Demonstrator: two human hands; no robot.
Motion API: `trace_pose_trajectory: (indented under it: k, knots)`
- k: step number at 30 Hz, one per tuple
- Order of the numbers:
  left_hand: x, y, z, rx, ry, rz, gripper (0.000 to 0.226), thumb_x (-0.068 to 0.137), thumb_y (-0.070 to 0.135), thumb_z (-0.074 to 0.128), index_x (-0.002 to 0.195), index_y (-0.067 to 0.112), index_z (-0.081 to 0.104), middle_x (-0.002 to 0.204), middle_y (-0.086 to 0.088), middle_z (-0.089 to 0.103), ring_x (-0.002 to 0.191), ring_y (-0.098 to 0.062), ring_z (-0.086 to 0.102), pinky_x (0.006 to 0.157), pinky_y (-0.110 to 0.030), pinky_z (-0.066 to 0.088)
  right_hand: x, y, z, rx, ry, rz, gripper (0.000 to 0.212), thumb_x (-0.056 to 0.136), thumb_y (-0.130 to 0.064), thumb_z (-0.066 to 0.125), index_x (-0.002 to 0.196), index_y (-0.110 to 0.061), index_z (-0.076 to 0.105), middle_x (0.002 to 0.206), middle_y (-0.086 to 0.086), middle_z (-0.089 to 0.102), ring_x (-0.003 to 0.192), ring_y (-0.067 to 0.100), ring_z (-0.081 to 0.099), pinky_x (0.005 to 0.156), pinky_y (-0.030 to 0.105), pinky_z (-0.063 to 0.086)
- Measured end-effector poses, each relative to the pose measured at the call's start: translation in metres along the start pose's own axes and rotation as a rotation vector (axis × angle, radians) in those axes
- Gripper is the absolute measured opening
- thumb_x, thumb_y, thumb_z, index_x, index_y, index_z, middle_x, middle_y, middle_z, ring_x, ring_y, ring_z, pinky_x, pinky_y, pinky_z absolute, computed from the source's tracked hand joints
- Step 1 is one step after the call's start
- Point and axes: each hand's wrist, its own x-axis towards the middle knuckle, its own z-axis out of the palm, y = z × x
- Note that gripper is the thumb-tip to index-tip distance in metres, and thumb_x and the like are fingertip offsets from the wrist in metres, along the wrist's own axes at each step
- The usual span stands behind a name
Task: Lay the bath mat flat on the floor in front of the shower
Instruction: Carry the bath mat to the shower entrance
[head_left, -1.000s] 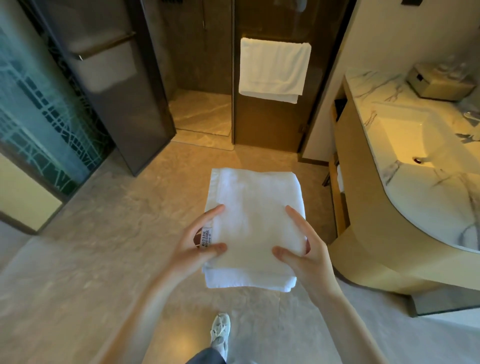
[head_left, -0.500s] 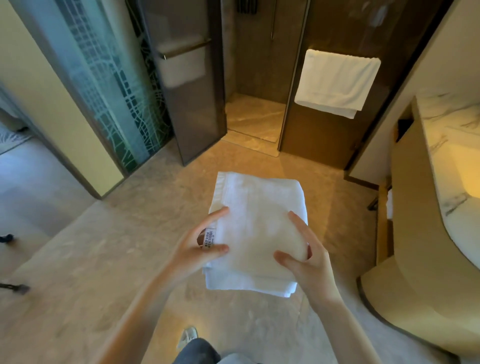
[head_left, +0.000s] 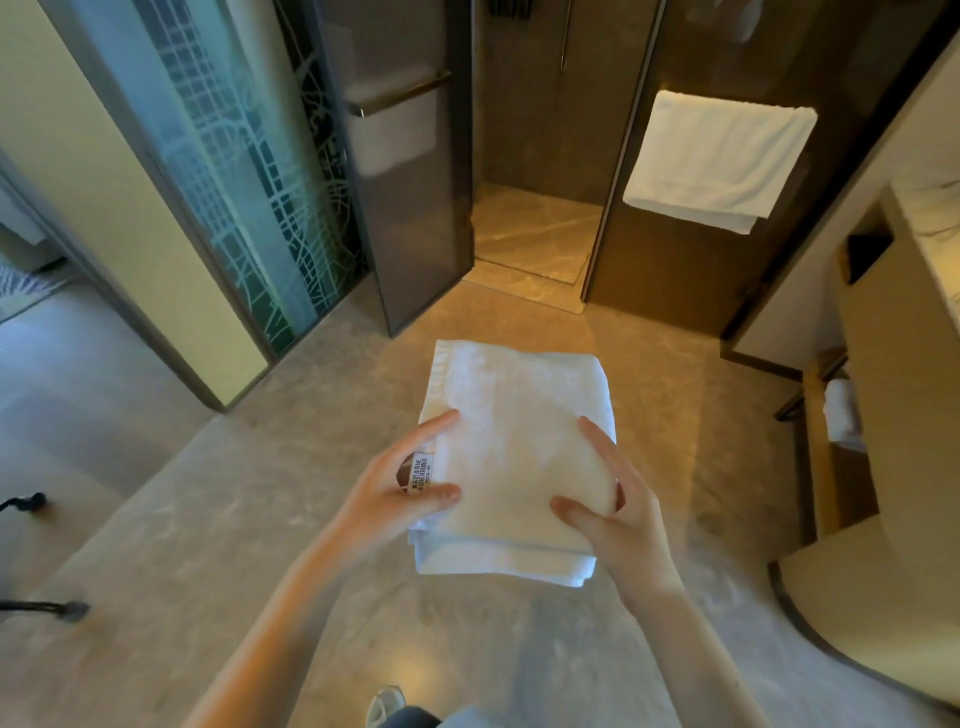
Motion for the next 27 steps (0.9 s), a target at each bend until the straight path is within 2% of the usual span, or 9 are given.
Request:
trace_pose_trajectory:
  k: [2,5,9,13,18,20,24,27]
  knots:
    - [0.007,-0.011,-0.04,0.026,-0.012,0.003,0.071,0.077,0.017,0.081,0.132,0.052,0.05,0.138,0.036,0.045,0.125,0.015,0.041,0.091,-0.004,0.038,0.008,-0.004,0.04,0.012,0.013,0.005,0.081,0.071,0.002,0.078,0.127,-0.052,0.055,0.105,-0.035,0.062,0.094,-0.006,0.06,0.077,0.014,0.052]
    - [0.016,-0.024,-0.099,0.037,-0.017,-0.001,0.071,0.079,0.015,0.079,0.132,0.051,0.049,0.135,0.038,0.046,0.122,0.017,0.042,0.086,-0.001,0.039,0.024,-0.012,0.097,0.025,0.016,0.008,0.081,0.071,0.002,0.078,0.127,-0.051,0.056,0.104,-0.033,0.063,0.095,-0.005,0.061,0.078,0.017,0.053]
    - [0.028,-0.036,-0.164,0.048,-0.025,0.003,0.071,0.08,0.015,0.078,0.135,0.048,0.048,0.138,0.038,0.044,0.124,0.019,0.039,0.086,0.001,0.037,0.044,-0.023,0.158,0.038,0.007,0.024,0.082,0.072,0.001,0.078,0.126,-0.056,0.054,0.109,-0.028,0.064,0.101,0.002,0.062,0.084,0.027,0.055]
    - [0.051,-0.046,-0.2,0.061,-0.062,0.017,0.072,0.08,0.017,0.078,0.137,0.046,0.046,0.138,0.039,0.042,0.126,0.019,0.036,0.091,0.0,0.035,0.064,-0.035,0.189,0.025,0.013,0.031,0.081,0.075,-0.001,0.078,0.125,-0.059,0.053,0.108,-0.034,0.061,0.099,-0.003,0.061,0.077,0.019,0.056]
    - [0.097,-0.057,-0.204,0.011,-0.074,0.005,0.072,0.079,0.012,0.078,0.135,0.047,0.048,0.137,0.037,0.045,0.124,0.018,0.039,0.087,-0.001,0.038,0.101,-0.036,0.191,0.013,0.05,0.044,0.08,0.075,0.003,0.074,0.124,-0.057,0.054,0.103,-0.035,0.063,0.093,-0.005,0.062,0.07,0.014,0.053]
    - [0.121,-0.059,-0.201,0.012,-0.078,-0.006,0.072,0.079,0.012,0.077,0.134,0.05,0.048,0.137,0.037,0.044,0.126,0.016,0.039,0.092,-0.007,0.04,0.124,-0.033,0.189,0.011,0.064,0.064,0.082,0.074,0.005,0.073,0.122,-0.059,0.054,0.101,-0.033,0.064,0.089,-0.004,0.063,0.068,0.016,0.054]
    - [0.178,-0.06,-0.201,0.007,-0.078,-0.049,0.072,0.081,0.011,0.077,0.131,0.055,0.048,0.136,0.037,0.045,0.13,0.001,0.045,0.101,-0.031,0.044,0.183,-0.026,0.185,0.039,0.059,0.083,0.083,0.074,0.006,0.071,0.122,-0.059,0.055,0.101,-0.026,0.068,0.089,0.003,0.066,0.074,0.026,0.059]
    - [0.229,-0.053,-0.203,0.018,-0.077,-0.049,0.071,0.081,0.013,0.076,0.131,0.056,0.048,0.138,0.036,0.045,0.131,-0.002,0.044,0.104,-0.037,0.044,0.236,-0.026,0.179,0.082,0.055,0.08,0.081,0.075,0.006,0.071,0.121,-0.059,0.056,0.104,-0.027,0.067,0.092,0.002,0.065,0.073,0.024,0.058]
